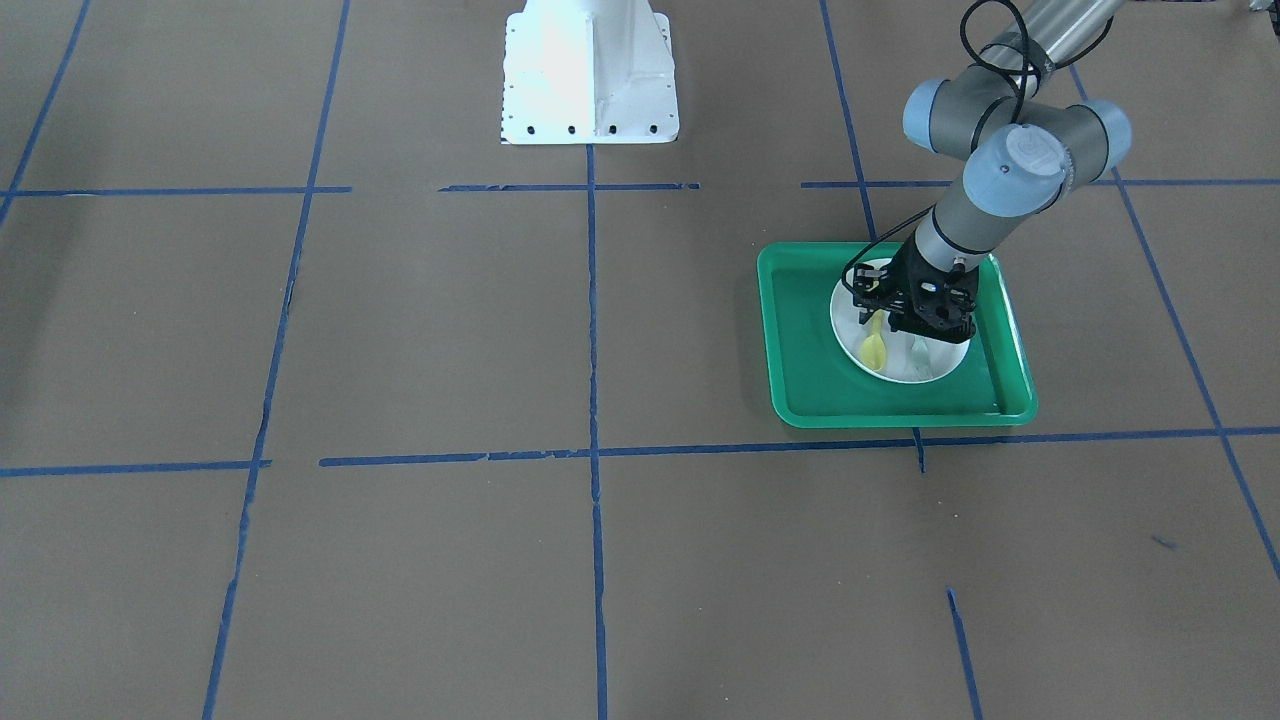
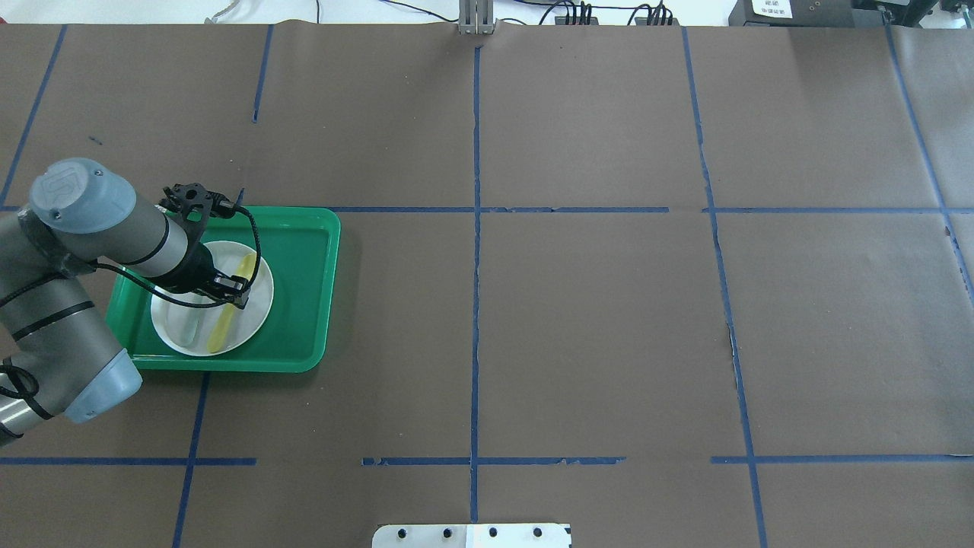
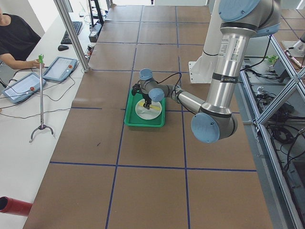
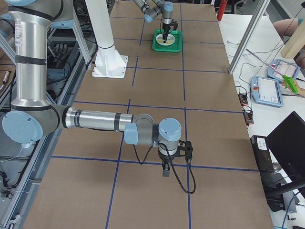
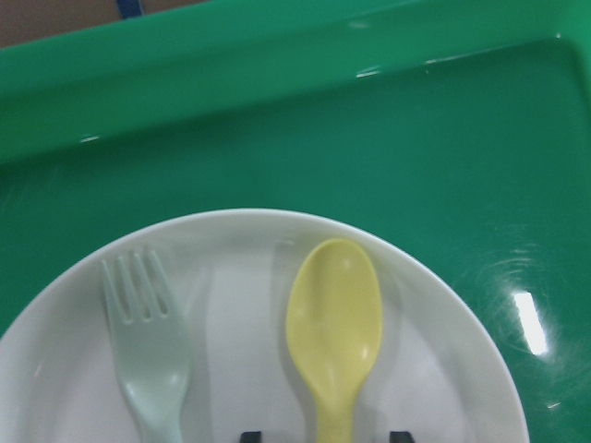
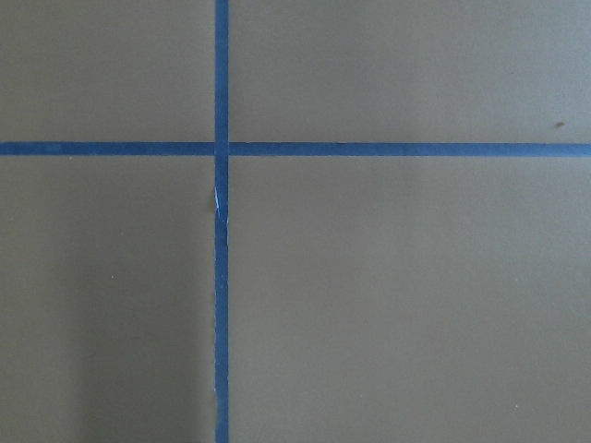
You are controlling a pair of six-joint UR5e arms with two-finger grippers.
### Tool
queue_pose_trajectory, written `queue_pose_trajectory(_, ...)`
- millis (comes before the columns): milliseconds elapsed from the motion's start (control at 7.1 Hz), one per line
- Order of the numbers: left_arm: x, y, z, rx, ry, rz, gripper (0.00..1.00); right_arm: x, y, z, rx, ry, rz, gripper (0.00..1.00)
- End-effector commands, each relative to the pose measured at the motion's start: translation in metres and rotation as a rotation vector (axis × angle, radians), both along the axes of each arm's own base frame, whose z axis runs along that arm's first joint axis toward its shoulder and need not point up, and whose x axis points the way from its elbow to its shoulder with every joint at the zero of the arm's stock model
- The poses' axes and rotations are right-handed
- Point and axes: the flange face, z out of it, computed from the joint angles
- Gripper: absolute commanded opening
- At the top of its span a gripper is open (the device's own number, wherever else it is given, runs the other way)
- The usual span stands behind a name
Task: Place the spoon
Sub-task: 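Lower the left gripper and close it on the yellow spoon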
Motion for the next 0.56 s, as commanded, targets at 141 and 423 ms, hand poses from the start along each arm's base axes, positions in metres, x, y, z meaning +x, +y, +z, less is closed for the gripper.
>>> queue_pose_trajectory(141, 0.001, 0.001, 0.002, -0.008, -0.004, 0.001, 0.0, 0.0, 0.0, 0.001, -0.001, 0.0, 0.0, 1.0)
queue_pose_trajectory(423, -0.01, 0.01, -0.033, -0.047, 0.059, 0.035, 0.0, 0.0, 0.0, 0.0, 0.0, 0.0, 0.0, 1.0)
